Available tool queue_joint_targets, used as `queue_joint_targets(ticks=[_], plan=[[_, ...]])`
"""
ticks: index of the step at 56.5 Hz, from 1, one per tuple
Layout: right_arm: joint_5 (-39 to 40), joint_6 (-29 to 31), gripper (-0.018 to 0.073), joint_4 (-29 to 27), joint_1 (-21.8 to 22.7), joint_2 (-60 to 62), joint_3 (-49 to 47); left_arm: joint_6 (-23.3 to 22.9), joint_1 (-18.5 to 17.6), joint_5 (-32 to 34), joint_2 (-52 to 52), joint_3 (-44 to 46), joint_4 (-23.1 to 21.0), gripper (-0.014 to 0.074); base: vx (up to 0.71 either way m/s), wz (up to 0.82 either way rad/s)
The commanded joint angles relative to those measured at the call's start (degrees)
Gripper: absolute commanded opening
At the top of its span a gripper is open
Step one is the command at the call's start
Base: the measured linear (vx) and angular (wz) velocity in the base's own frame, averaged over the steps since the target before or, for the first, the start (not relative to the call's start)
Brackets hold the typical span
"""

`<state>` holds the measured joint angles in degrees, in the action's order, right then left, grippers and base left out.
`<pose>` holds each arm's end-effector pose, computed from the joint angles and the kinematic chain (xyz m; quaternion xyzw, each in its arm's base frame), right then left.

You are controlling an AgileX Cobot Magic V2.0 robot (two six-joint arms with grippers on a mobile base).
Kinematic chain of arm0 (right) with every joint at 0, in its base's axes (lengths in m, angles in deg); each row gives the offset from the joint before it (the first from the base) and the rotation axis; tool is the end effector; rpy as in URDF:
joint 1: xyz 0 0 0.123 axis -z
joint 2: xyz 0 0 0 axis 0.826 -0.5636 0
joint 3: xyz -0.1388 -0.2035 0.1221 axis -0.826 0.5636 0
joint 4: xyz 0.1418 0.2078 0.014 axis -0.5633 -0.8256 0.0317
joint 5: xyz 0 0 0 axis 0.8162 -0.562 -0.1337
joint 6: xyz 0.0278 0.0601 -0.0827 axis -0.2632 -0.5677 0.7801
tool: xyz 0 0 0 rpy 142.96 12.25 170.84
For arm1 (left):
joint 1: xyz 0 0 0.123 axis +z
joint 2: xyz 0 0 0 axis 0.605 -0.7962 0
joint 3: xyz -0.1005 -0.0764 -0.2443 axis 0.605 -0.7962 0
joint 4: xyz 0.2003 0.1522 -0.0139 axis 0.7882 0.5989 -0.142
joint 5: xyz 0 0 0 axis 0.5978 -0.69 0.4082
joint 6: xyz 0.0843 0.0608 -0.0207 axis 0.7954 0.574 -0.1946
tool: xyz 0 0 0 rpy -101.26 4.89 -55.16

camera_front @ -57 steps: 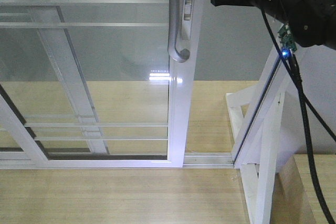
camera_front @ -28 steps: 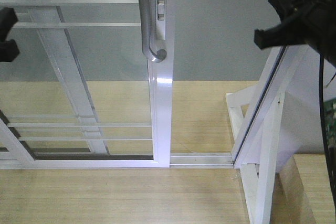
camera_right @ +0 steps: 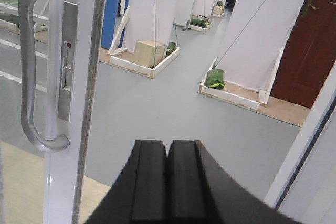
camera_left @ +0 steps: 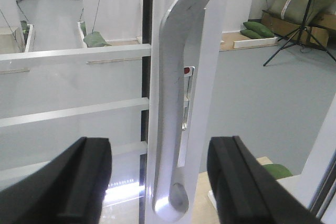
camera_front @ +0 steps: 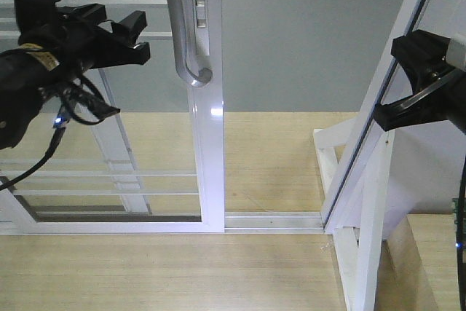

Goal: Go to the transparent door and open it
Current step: 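Release the handle with the right gripper and grasp it with the left gripper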

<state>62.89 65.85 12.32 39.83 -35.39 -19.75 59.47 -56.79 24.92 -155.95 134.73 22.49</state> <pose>0.2125 0.0623 0.3021 -0.1862 0.7115 0.0263 0.6770 0.3304 -0.1161 0.2790 0.1067 0.7462 -0.1224 0.6456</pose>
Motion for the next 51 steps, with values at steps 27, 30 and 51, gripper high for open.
queue_joint_targets(ticks=[27,30,51], plan=[[4.28,3.34,-0.0006,0.1,0.04,0.91,-1.59,-1.43,-0.44,1.94,-14.65,22.89,-0.37,0.0524,0.0,0.0],[4.28,3.34,-0.0006,0.1,0.04,0.91,-1.59,-1.43,-0.44,1.78,-16.12,24.76,-0.37,0.0524,0.0,0.0],[4.28,3.34,-0.0006,0.1,0.04,0.91,-1.59,-1.01,-0.19,-3.61,-23.4,34.78,-0.37,0.0373,0.0,0.0]])
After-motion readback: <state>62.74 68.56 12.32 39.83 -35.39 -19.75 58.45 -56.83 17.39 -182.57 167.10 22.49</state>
